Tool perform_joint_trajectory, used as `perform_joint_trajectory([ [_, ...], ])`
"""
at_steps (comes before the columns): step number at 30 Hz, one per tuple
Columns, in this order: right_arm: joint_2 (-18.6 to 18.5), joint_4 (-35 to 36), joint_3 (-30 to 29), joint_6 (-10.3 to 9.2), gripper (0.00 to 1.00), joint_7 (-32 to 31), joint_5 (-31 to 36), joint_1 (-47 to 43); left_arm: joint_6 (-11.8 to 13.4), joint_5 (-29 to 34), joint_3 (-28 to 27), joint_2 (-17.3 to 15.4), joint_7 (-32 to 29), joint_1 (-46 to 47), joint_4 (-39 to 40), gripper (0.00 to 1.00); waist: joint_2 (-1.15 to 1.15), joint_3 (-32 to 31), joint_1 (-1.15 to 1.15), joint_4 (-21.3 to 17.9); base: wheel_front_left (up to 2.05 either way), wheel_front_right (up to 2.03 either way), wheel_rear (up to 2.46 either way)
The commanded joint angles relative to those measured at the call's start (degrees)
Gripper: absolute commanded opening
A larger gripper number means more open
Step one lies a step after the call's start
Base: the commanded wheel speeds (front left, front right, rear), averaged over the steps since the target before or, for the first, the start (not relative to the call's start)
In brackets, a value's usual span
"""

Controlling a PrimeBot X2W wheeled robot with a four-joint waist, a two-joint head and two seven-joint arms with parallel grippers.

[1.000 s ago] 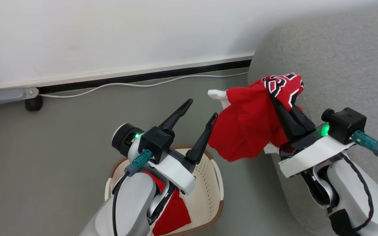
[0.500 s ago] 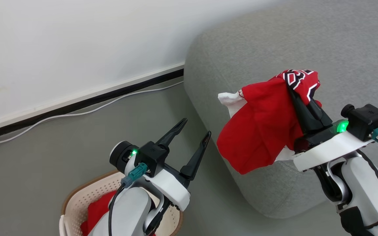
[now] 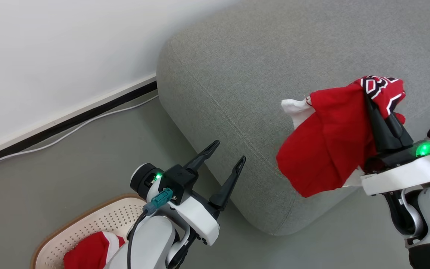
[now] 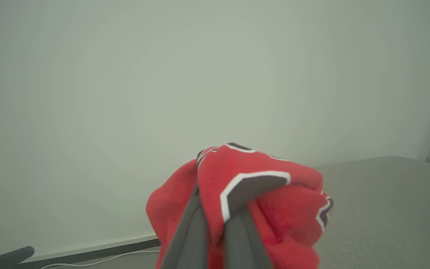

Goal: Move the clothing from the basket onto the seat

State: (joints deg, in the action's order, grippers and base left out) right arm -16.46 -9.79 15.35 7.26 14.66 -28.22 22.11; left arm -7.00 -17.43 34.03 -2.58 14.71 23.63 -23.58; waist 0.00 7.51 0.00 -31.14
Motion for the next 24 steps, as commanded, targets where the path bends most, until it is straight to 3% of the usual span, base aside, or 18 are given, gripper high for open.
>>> perform_joint_trajectory([
  [1,-1.2,2.5,-0.6,0.23,0.0,0.3,0.9,-0.8,-0.2,-0.5,-1.2,-0.3,0.3,2.9,1.0,1.0,0.0,1.0,0.0,-0.4,0.0,0.0,0.0],
  [10,-3.8,1.9,-8.2,0.23,0.0,0.3,1.9,1.3,0.0,-0.2,1.8,-0.3,0.3,6.2,-0.4,1.0,0.0,7.9,0.0,-1.0,0.0,0.0,0.0],
  [17,-5.4,-2.8,-12.5,0.23,0.0,0.3,1.8,10.5,1.6,2.6,3.5,-0.3,0.3,9.7,-1.2,1.0,0.0,16.2,0.0,-1.3,0.0,0.0,0.0],
  [24,-8.3,-9.4,-13.0,0.23,0.0,0.3,3.6,21.0,2.8,6.0,5.2,-0.3,0.3,13.9,-2.3,1.0,0.0,23.7,0.0,-1.1,0.0,0.0,0.0],
])
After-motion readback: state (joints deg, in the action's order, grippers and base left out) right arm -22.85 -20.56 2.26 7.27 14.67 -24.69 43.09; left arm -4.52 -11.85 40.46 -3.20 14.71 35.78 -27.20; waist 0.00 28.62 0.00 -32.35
